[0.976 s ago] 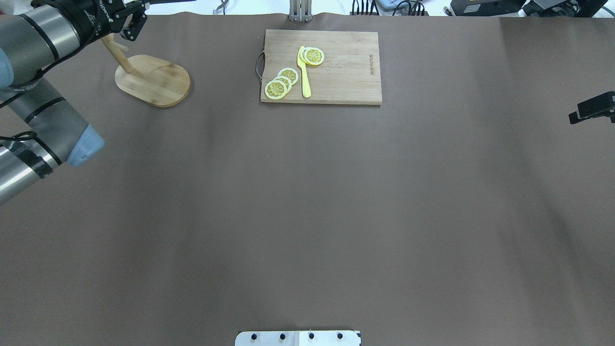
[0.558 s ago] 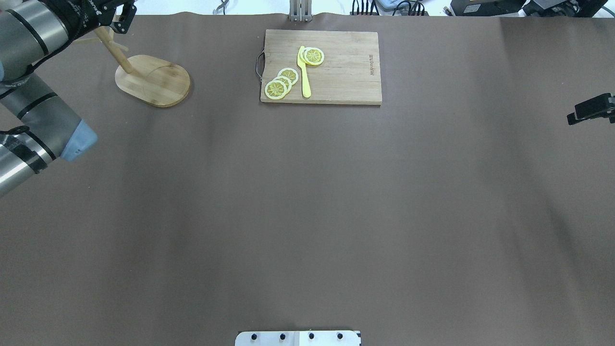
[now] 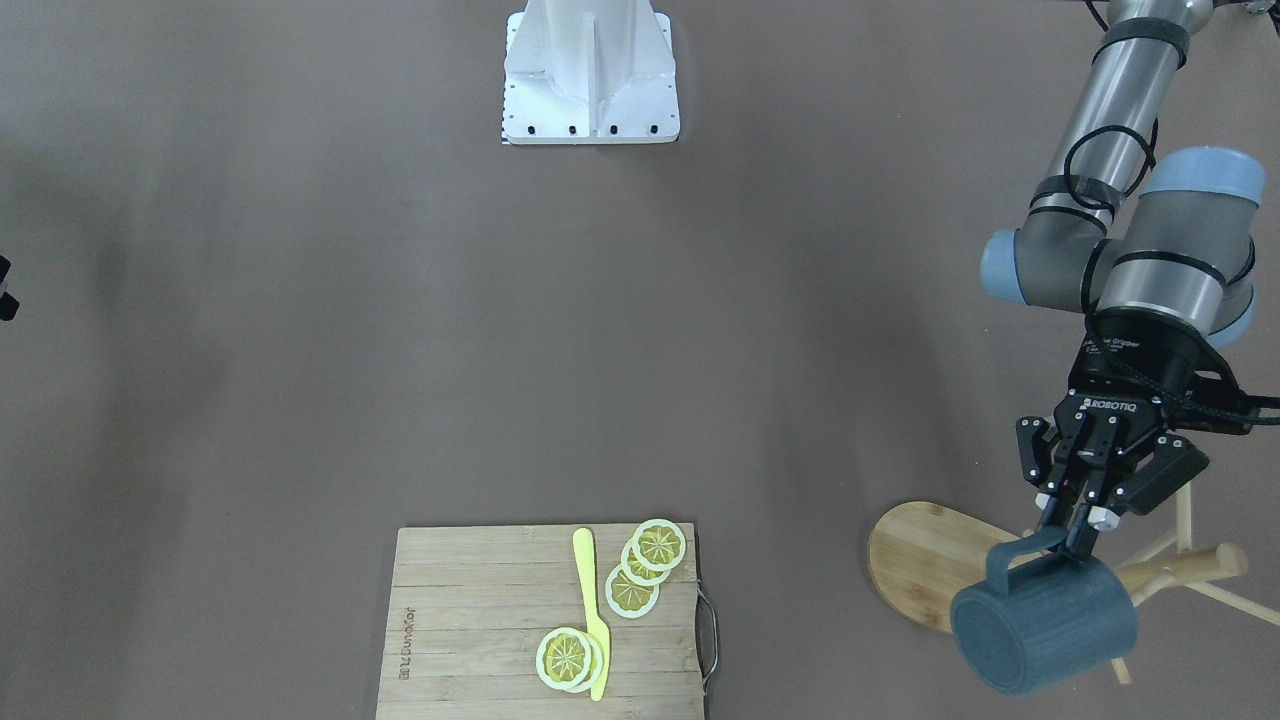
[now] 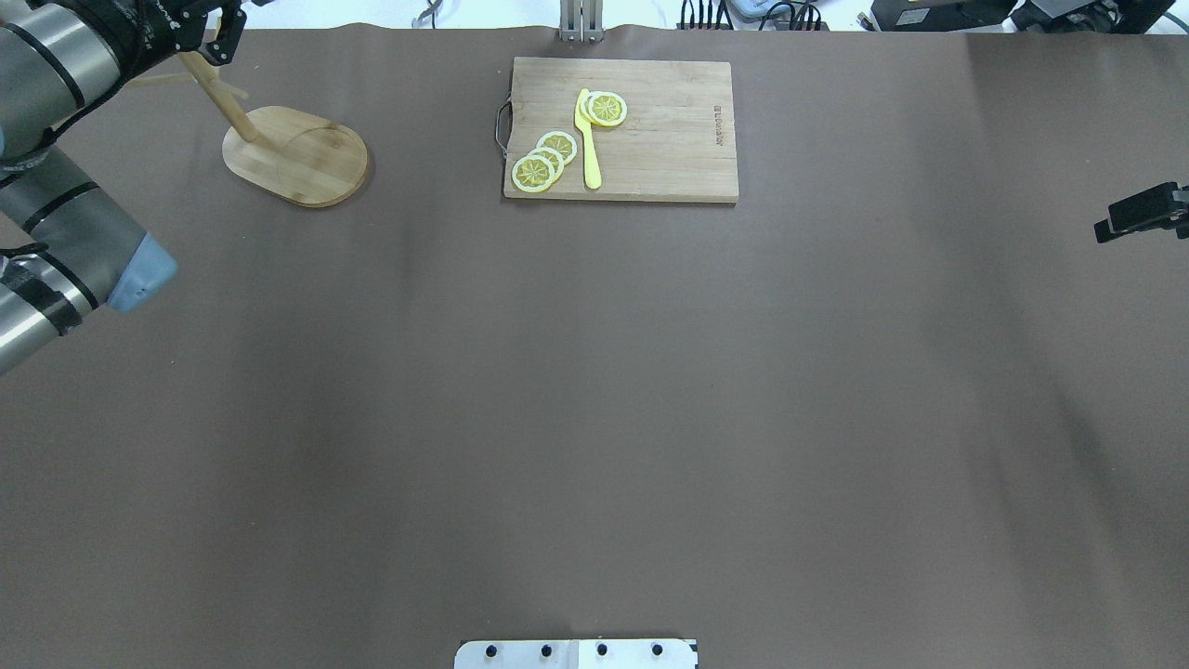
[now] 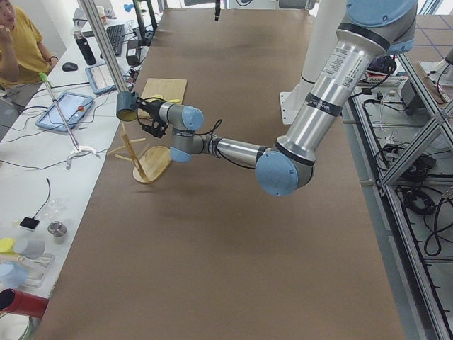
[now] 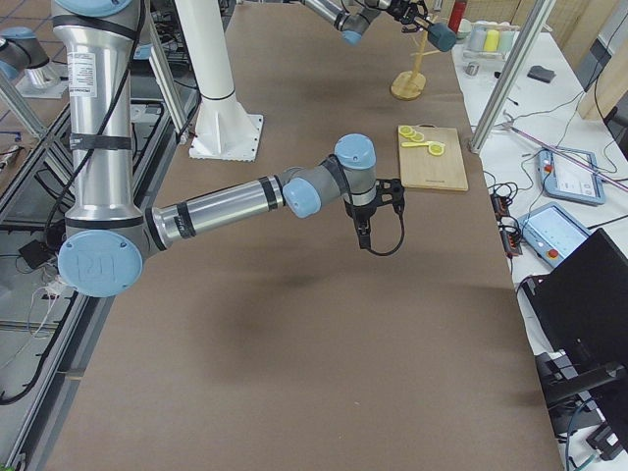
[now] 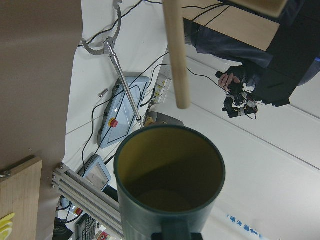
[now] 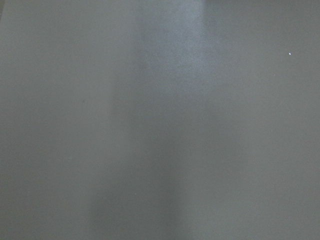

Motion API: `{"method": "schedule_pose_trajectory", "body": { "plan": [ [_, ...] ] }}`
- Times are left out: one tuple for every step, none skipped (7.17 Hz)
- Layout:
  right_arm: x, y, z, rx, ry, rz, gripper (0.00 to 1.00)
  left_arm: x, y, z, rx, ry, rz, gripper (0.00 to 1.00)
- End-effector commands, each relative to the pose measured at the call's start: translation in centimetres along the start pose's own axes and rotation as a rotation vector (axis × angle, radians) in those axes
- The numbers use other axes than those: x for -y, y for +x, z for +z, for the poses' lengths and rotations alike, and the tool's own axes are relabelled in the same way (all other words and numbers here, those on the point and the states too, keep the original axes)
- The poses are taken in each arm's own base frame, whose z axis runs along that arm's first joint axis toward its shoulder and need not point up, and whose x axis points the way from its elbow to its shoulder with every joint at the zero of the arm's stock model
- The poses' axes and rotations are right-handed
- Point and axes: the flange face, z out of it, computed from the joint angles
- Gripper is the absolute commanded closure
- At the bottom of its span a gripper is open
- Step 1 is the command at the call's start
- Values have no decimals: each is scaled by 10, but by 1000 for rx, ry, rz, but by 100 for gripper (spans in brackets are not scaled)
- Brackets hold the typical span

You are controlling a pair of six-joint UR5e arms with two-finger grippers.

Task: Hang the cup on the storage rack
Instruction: 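Hook the mug handle onto a peg of the wooden stand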

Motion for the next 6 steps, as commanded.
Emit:
{"method": "schedule_pose_trajectory", "body": {
  "plan": [
    [-1, -7, 4, 3, -6, -12, 0, 13, 6, -7, -10, 23, -24, 100],
    [-1, -7, 5, 3, -8, -13, 0, 23, 4, -13, -5, 39, -21, 100],
    [-1, -8, 5, 3, -9, -14, 0, 26, 5, -14, -6, 42, -22, 100],
    [-1, -9, 5, 3, -8, -5, 0, 39, -1, -22, 5, 63, -25, 100],
    [1, -13, 4, 7, -2, 13, 0, 45, 5, -26, 0, 69, -51, 100],
    [1, -13, 4, 9, -1, 13, 0, 58, -1, -36, 38, 82, -58, 100]
  ]
}}
